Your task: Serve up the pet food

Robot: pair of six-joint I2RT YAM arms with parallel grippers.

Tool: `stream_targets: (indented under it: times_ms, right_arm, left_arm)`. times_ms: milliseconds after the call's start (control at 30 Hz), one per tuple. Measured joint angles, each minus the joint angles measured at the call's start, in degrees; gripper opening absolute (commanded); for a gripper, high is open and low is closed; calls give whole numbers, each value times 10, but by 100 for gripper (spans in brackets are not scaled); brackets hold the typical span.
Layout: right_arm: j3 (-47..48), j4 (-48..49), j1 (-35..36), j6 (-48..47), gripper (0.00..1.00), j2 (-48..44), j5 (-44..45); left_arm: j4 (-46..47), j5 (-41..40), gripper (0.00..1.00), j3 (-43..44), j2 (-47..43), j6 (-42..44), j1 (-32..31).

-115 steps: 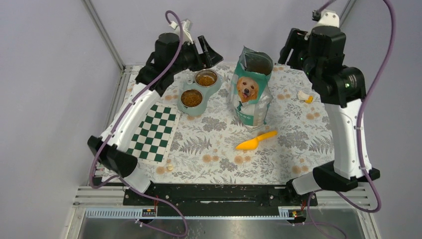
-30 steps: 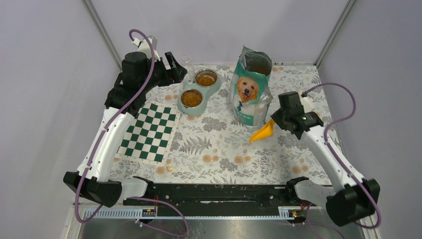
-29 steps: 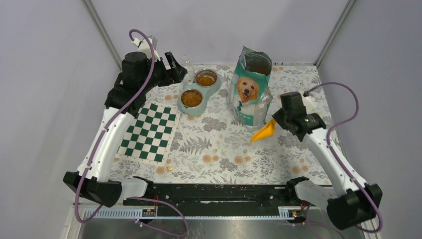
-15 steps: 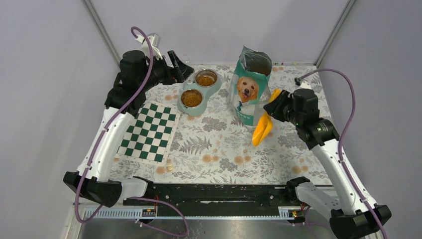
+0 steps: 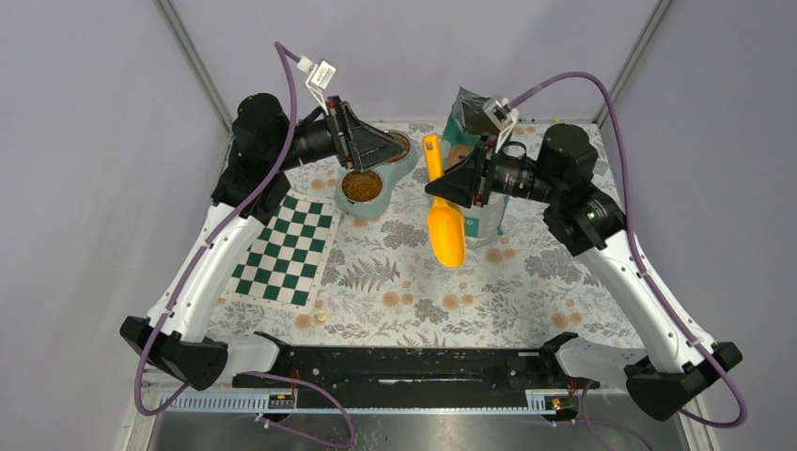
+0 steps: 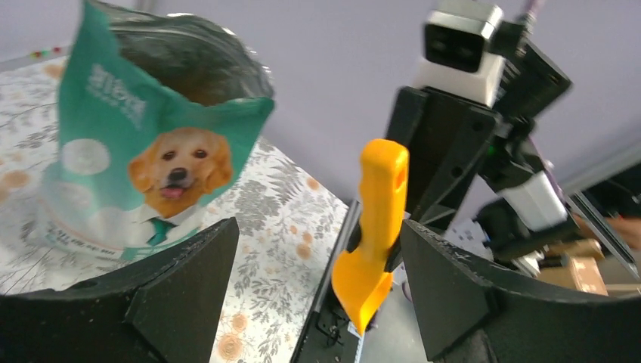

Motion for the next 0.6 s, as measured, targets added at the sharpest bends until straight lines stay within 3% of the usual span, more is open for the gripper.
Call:
stream_targets:
  times_ms: [333,467,600]
  right_arm:
    - [67,3,32,-5,0,79,-110]
    - [90,2,44,-7,0,94,-136]
    - [107,-6,46,-16,0,103,-162]
  left_arm:
    - [113,106,79,-42,-2,-39,-26]
    - [133,124,67,-42,-1,-43,-36]
    - [157,149,41,-42,-1,-50,-36]
